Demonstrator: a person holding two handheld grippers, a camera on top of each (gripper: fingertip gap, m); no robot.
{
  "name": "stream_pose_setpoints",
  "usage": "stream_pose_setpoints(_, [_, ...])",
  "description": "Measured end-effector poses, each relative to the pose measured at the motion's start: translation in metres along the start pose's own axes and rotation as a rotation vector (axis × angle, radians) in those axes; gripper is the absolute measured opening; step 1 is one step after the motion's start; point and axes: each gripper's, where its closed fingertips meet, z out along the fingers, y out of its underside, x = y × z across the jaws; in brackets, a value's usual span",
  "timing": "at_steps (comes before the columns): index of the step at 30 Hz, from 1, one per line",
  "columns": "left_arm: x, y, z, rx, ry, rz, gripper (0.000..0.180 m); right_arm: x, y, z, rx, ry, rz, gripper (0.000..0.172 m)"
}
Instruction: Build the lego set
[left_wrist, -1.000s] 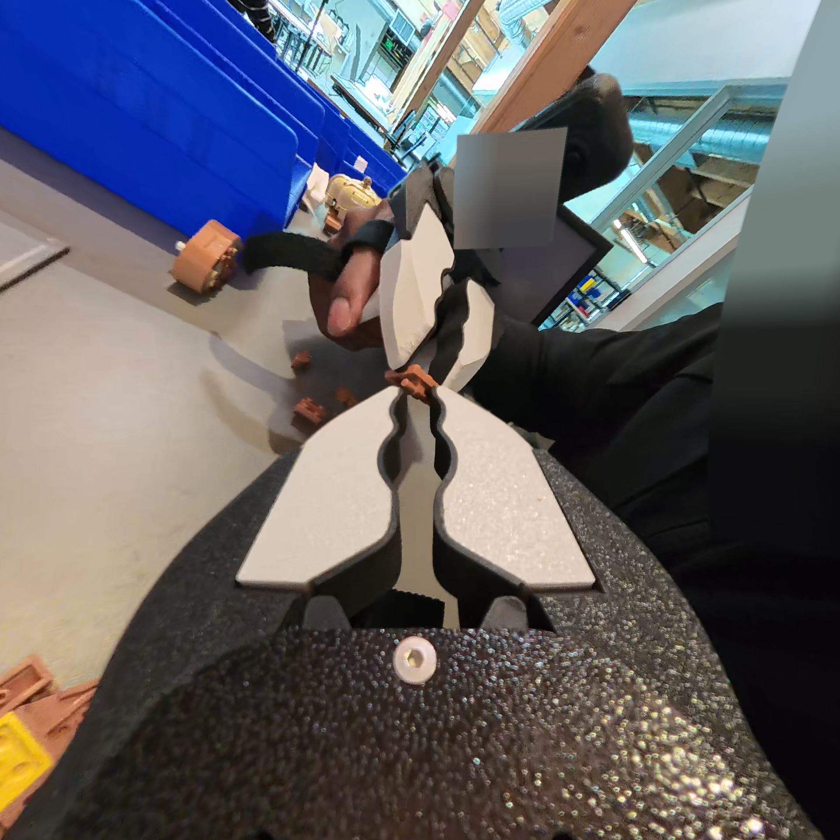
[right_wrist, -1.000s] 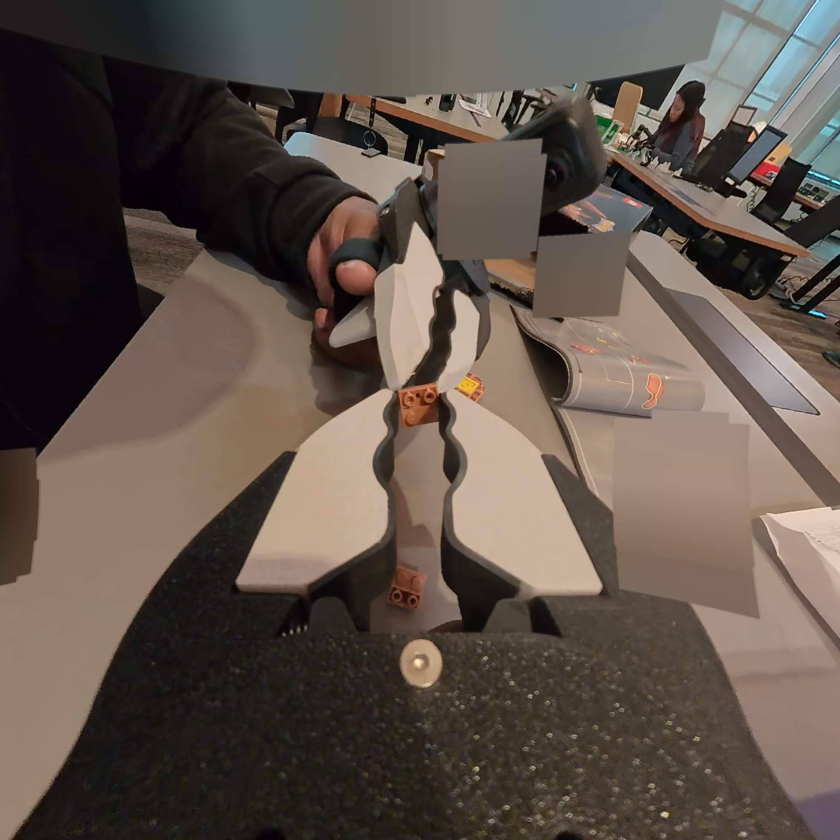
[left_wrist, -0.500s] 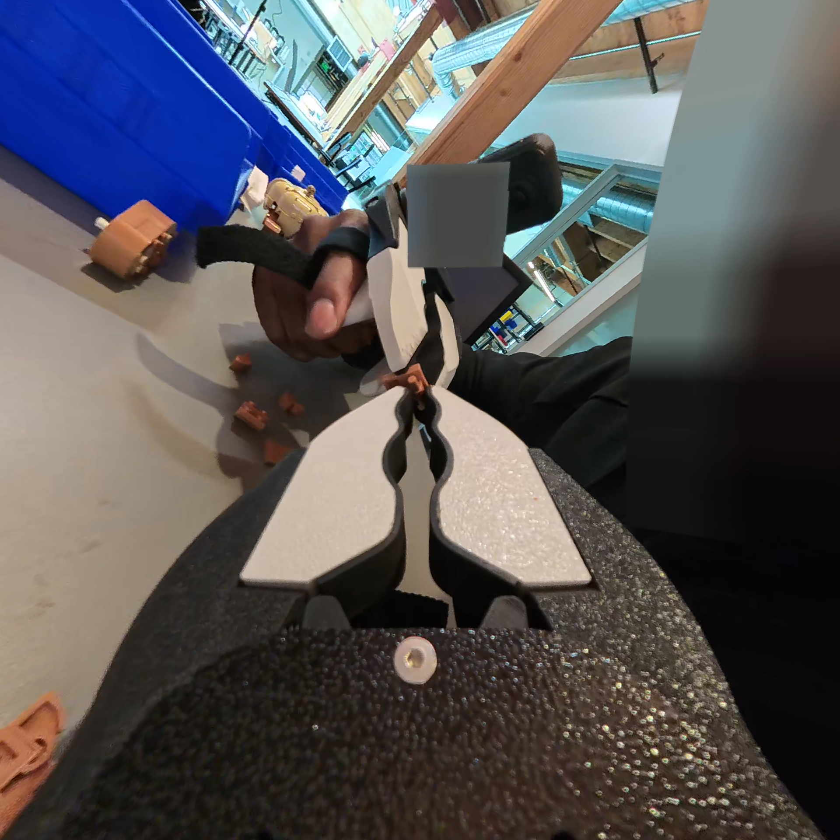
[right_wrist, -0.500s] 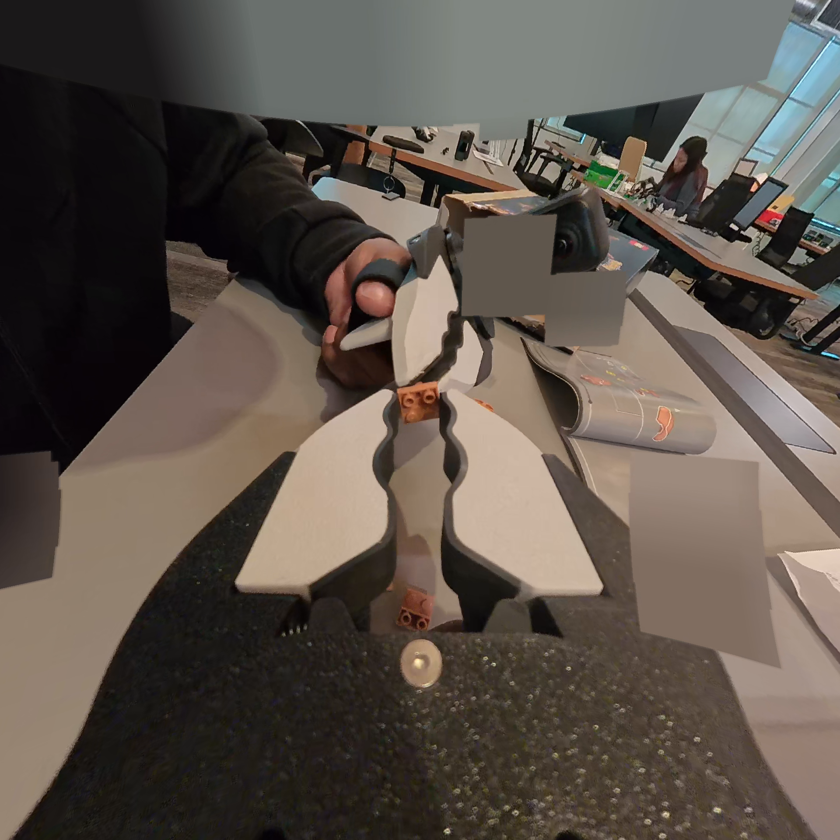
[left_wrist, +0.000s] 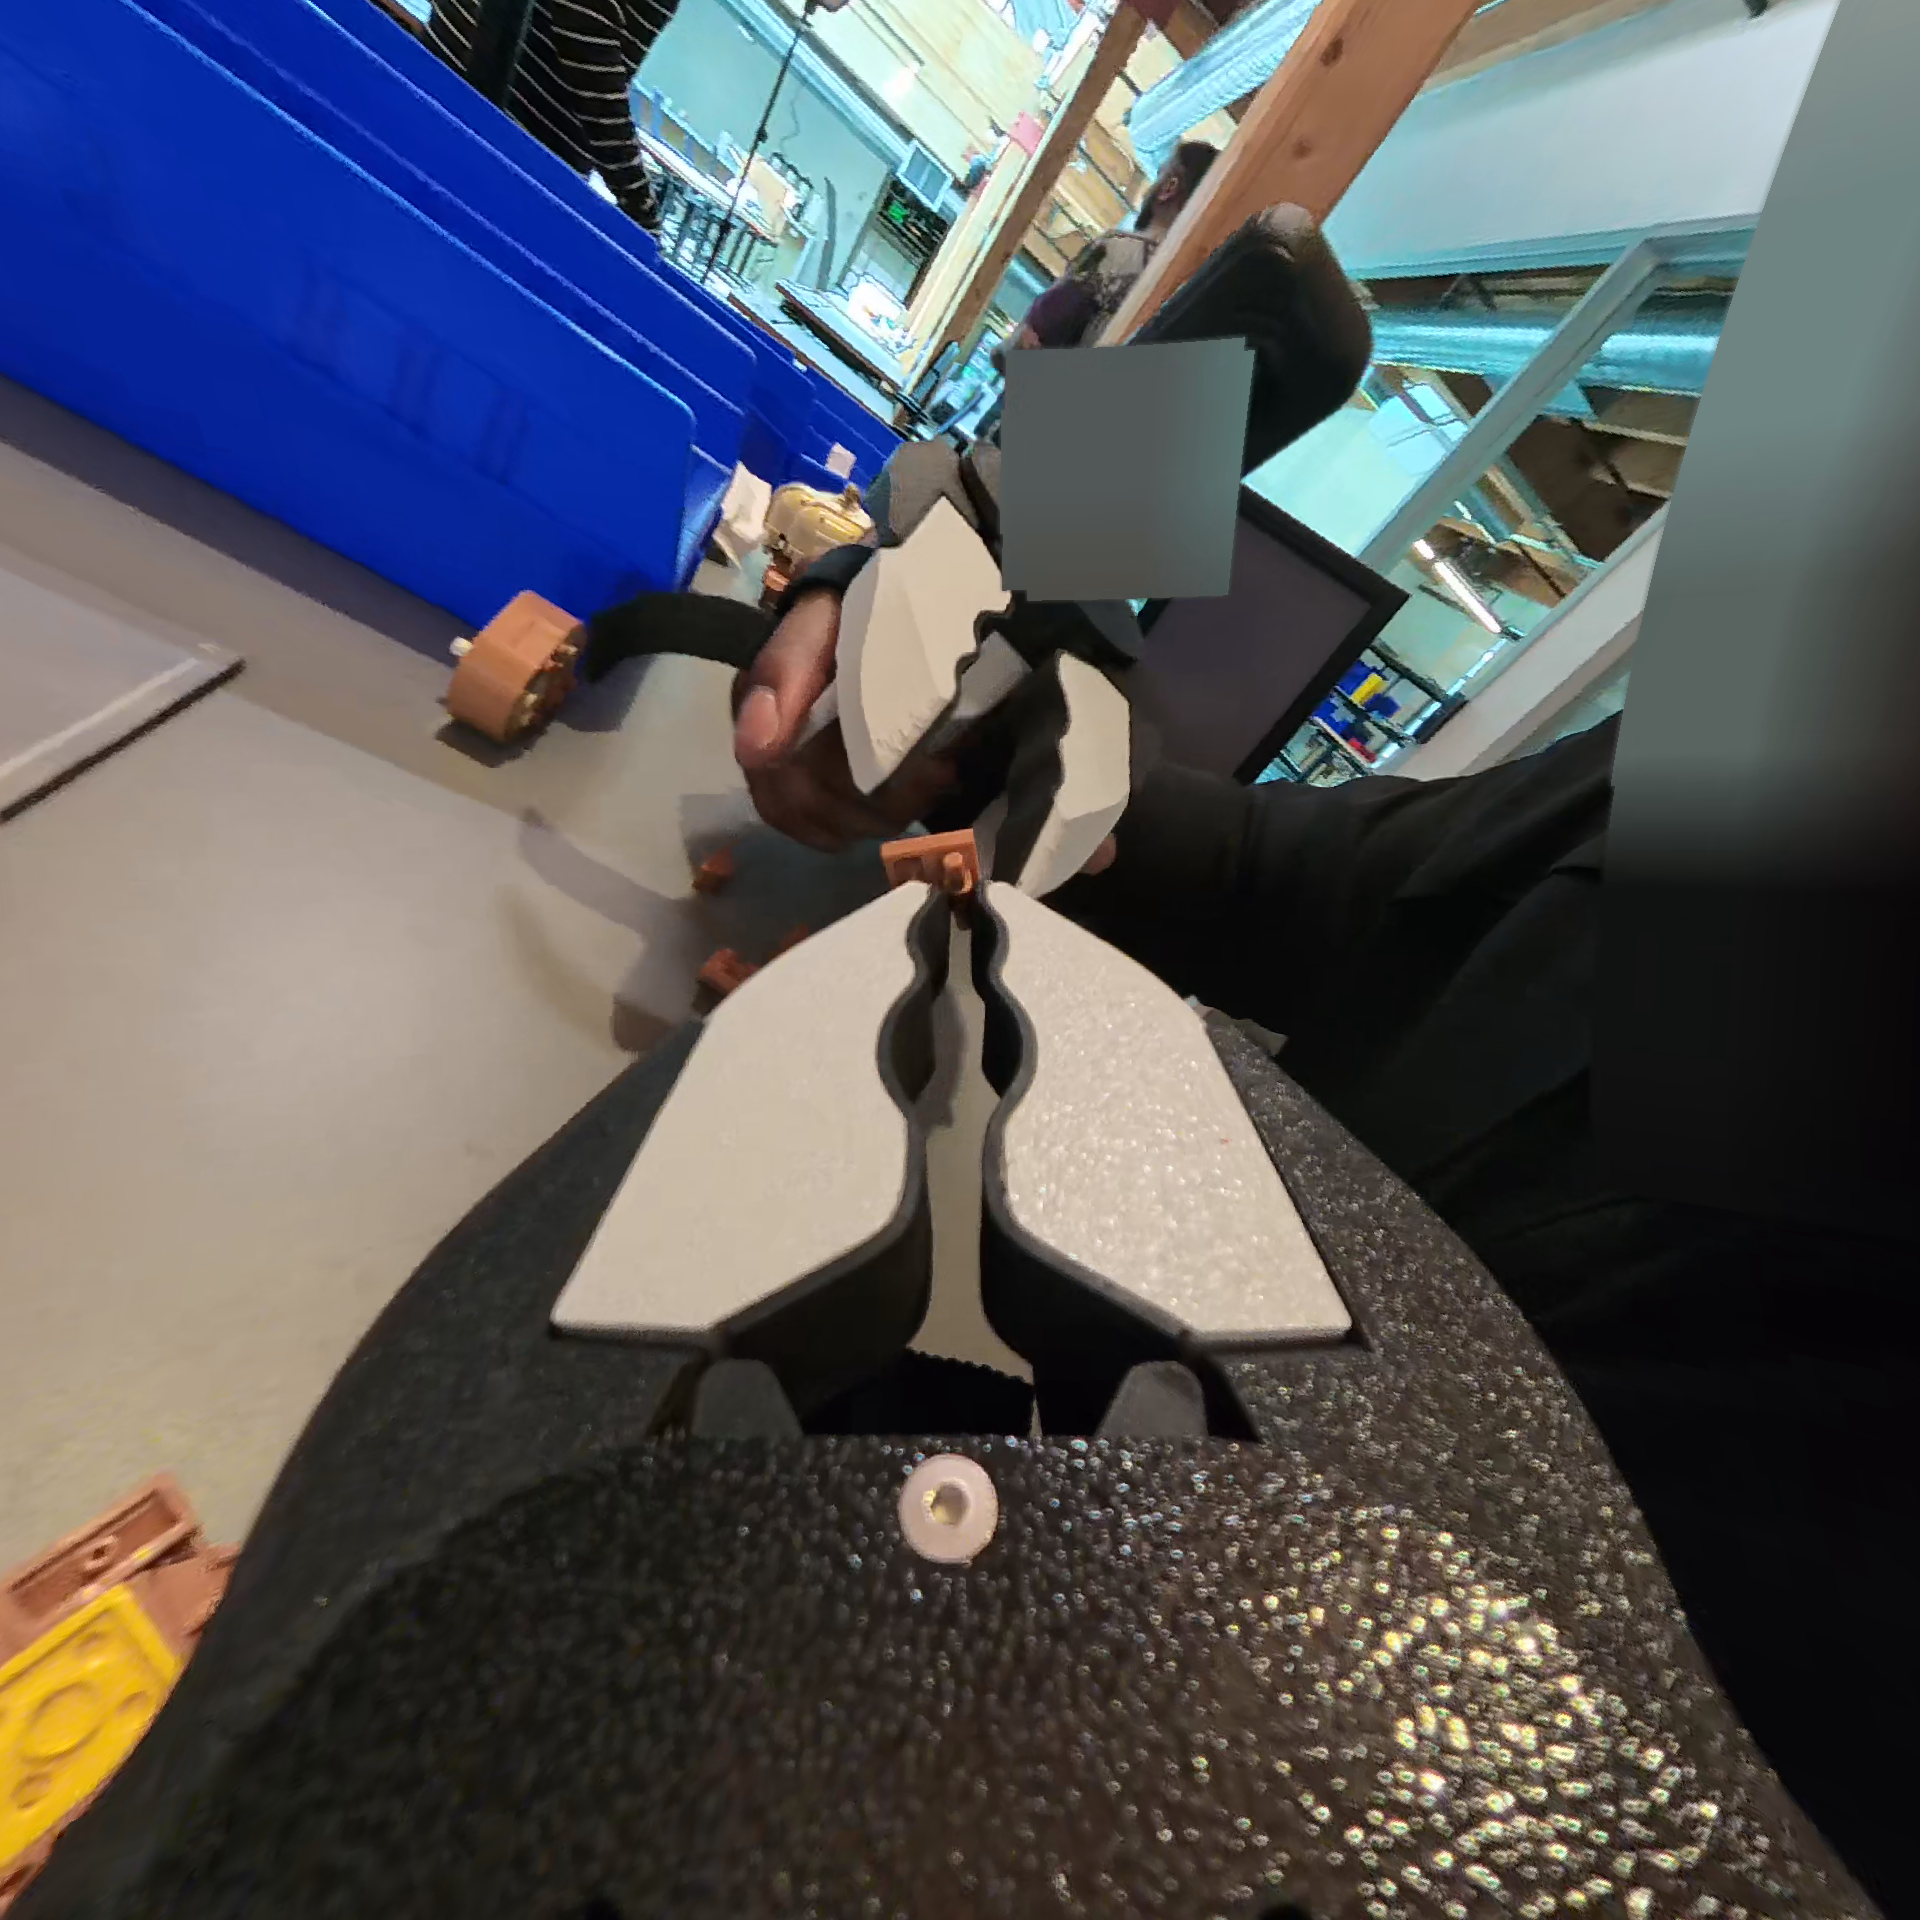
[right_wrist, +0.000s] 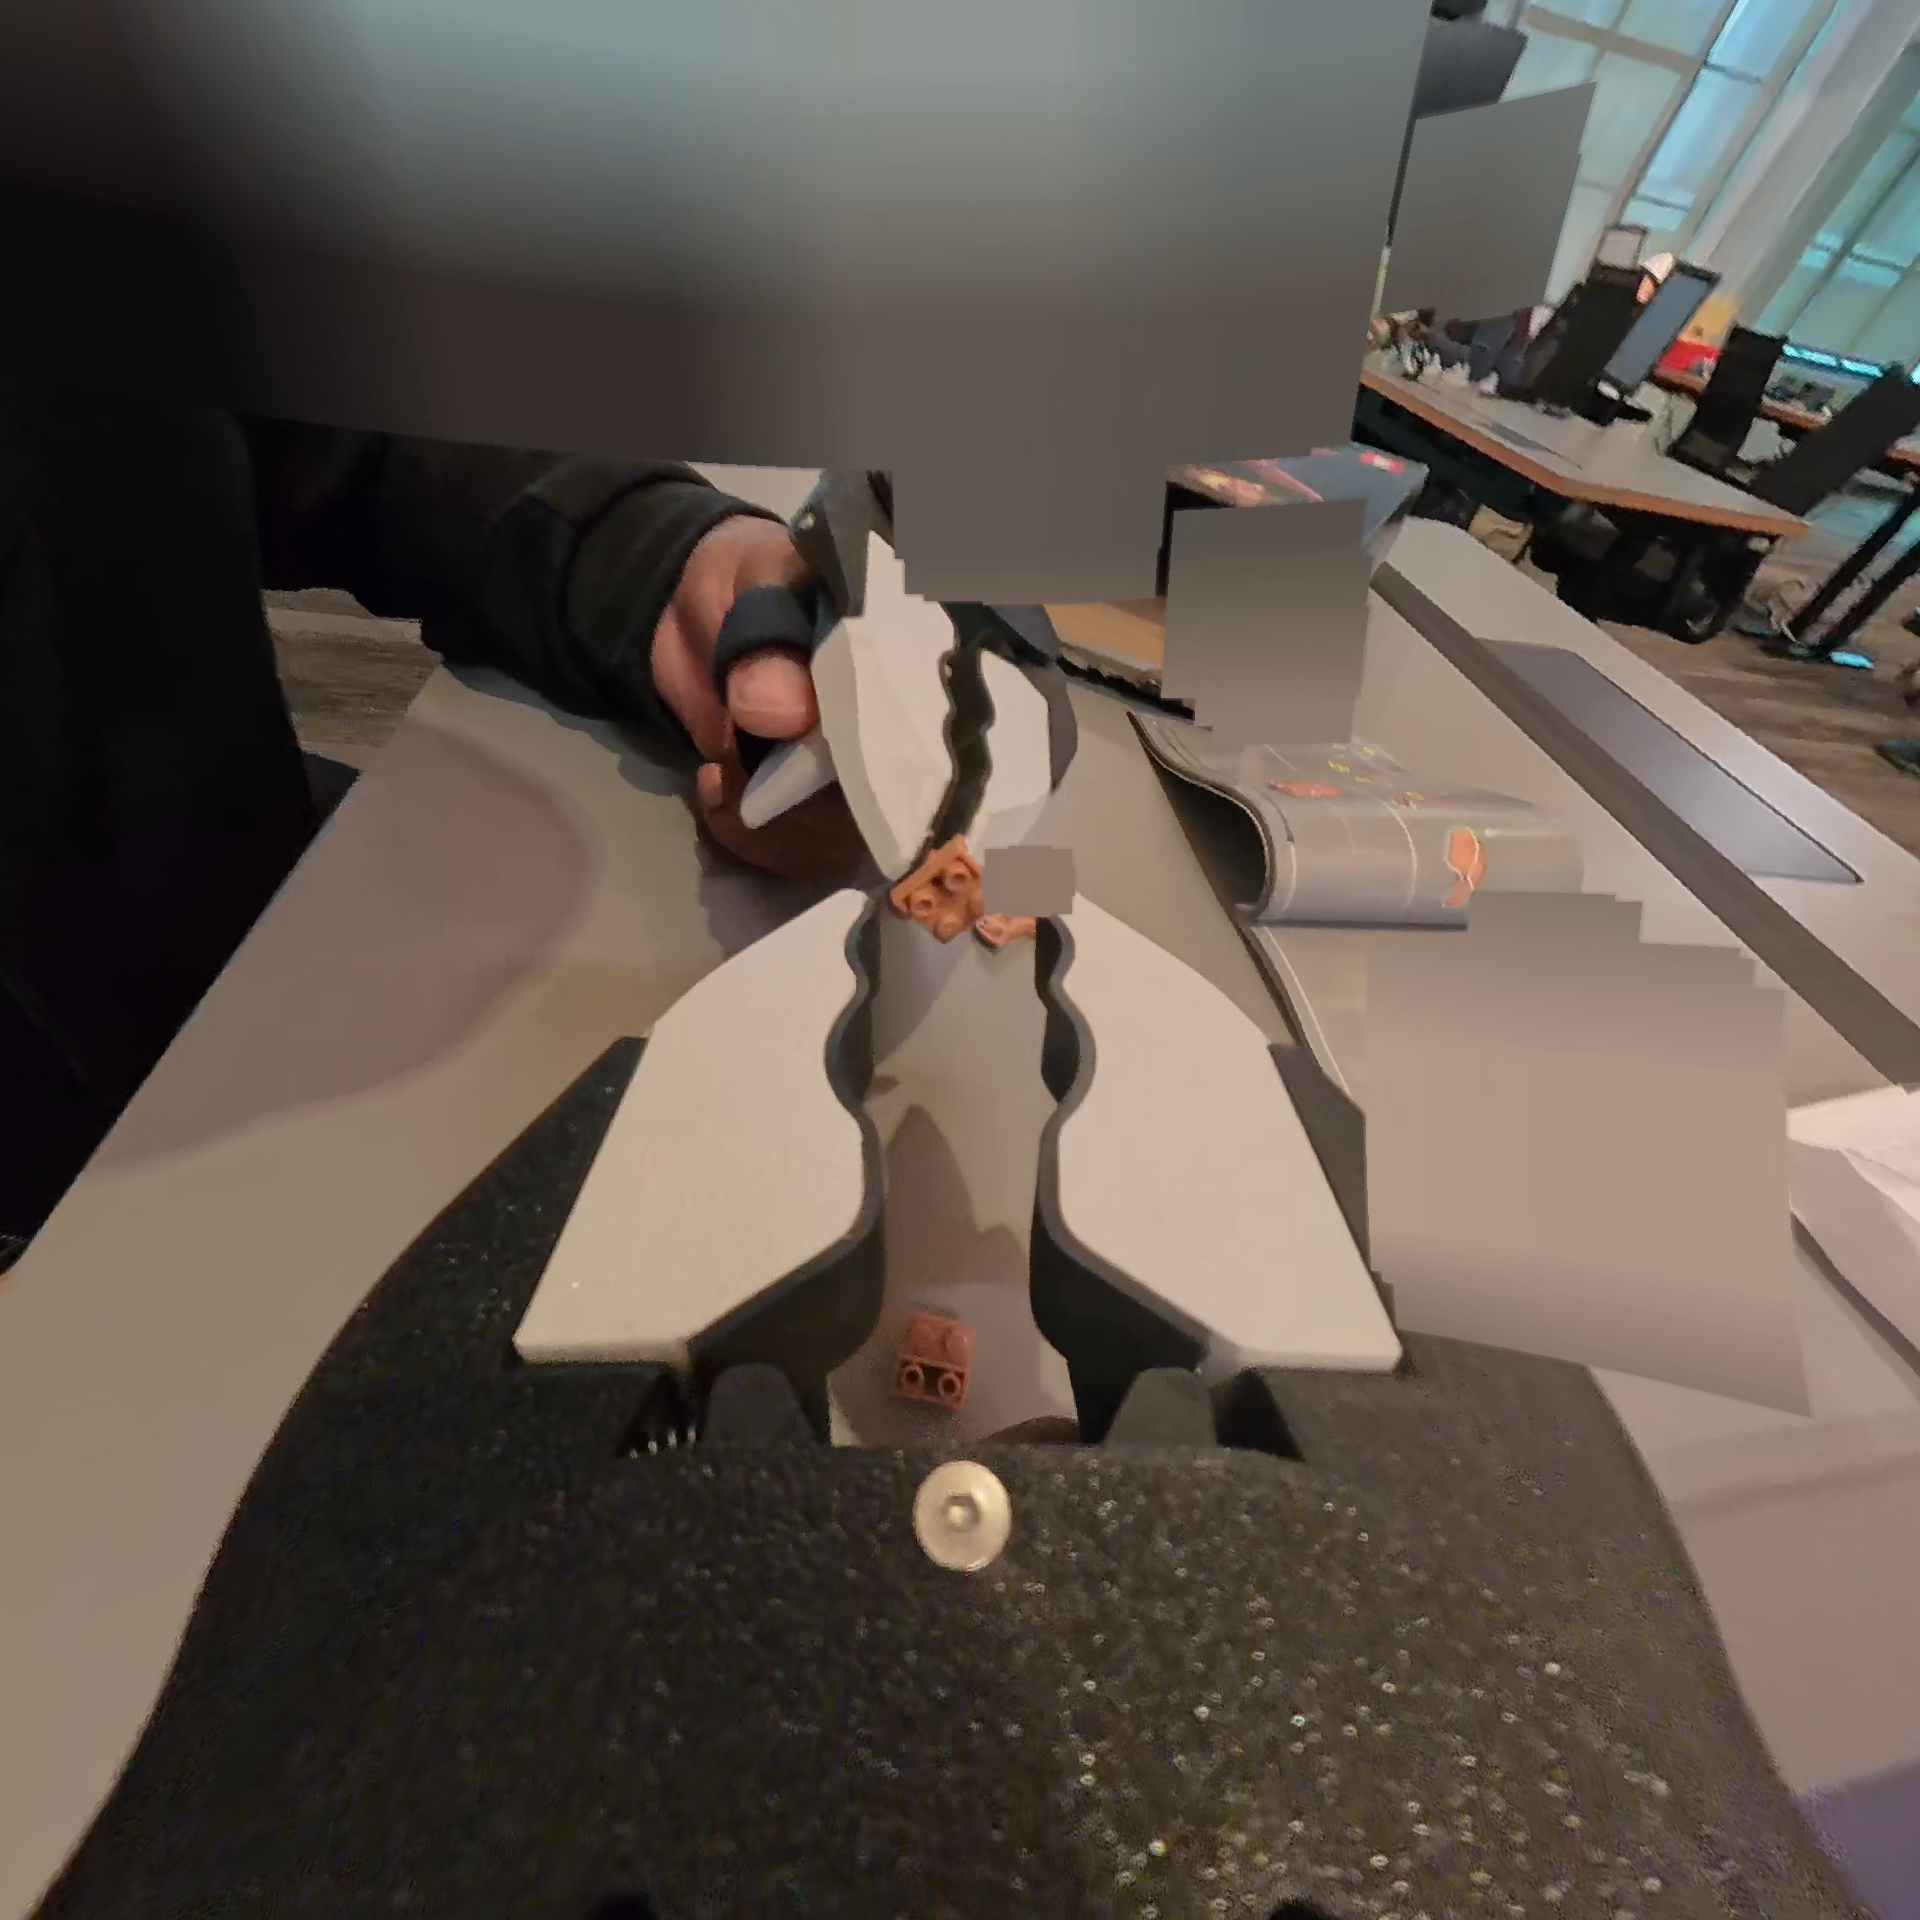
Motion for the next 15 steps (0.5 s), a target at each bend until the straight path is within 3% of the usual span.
stream_pose_setpoints(15, [-0.025,-0.016,-0.024,0.105,-0.123,-0.038,0.003,0.030,0.048,-0.014,-0.233,0.144,0.177,0.023])
